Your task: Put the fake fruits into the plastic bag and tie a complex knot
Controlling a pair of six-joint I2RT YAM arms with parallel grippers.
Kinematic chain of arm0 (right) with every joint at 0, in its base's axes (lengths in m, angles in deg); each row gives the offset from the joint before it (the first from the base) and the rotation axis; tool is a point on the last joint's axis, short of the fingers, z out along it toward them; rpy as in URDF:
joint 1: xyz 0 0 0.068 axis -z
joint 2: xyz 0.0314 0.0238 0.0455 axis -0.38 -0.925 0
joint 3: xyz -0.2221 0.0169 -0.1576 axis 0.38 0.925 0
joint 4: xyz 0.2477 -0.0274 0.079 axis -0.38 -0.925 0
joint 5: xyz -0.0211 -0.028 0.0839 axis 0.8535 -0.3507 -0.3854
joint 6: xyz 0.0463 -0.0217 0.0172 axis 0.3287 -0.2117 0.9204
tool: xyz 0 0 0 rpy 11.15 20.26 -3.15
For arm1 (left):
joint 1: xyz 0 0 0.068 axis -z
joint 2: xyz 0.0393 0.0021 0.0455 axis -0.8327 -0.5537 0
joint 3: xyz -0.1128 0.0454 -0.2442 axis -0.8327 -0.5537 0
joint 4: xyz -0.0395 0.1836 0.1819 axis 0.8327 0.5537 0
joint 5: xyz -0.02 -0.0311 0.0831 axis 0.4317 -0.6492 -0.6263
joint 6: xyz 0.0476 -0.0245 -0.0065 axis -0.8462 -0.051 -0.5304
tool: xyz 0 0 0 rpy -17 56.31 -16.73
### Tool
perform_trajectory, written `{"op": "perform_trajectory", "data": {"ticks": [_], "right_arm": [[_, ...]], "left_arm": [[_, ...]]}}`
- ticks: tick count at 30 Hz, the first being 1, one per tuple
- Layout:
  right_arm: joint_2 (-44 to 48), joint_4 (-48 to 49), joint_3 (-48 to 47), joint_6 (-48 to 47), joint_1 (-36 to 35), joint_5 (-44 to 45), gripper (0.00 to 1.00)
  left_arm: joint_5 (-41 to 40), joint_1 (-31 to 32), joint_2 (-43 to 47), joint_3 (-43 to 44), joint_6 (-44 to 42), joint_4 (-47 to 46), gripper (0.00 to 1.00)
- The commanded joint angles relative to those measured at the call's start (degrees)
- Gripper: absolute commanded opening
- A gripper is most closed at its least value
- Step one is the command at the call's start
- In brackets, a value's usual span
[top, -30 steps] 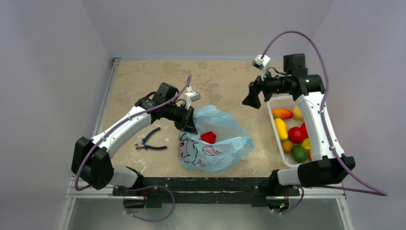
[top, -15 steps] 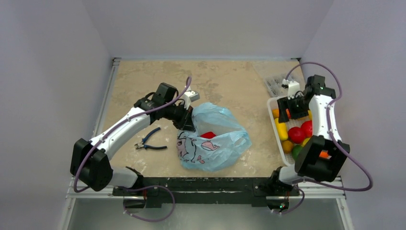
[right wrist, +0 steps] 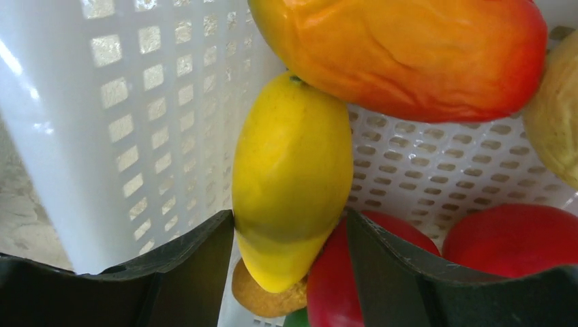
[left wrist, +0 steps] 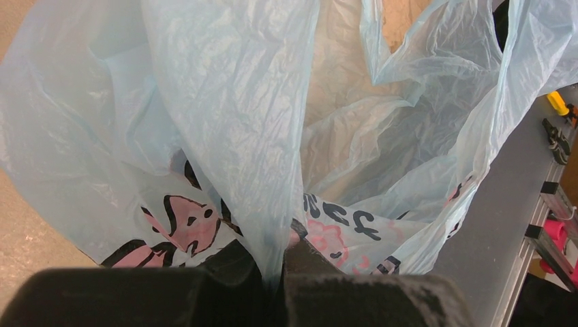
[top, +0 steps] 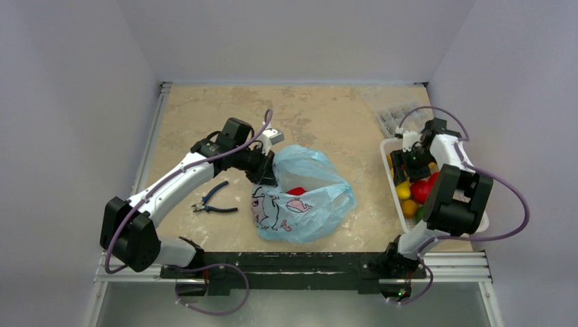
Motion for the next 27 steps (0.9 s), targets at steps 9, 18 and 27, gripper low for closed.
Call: {"op": "perform_trajectory", "data": {"ticks": [9, 18, 27], "right_arm": [[-2.1, 2.31, -0.23, 1.62, 0.32, -2.3, 0.31], [6.81, -16.23, -22.75, -6.61, 0.97, -14.91, 0.17], [14.6, -2.52, -28.22, 5.12, -12.99, -37.13, 0.09]], "left_arm": [[-0.56, -0.06, 0.62, 2.84, -1.53, -0.22, 0.0], [-0.56, -0.09, 0.71, 3.25, -1.81, -0.11, 0.0], [1.62, -0.12, -0.5, 3.8, -0.26, -0.82, 0.0]]}}
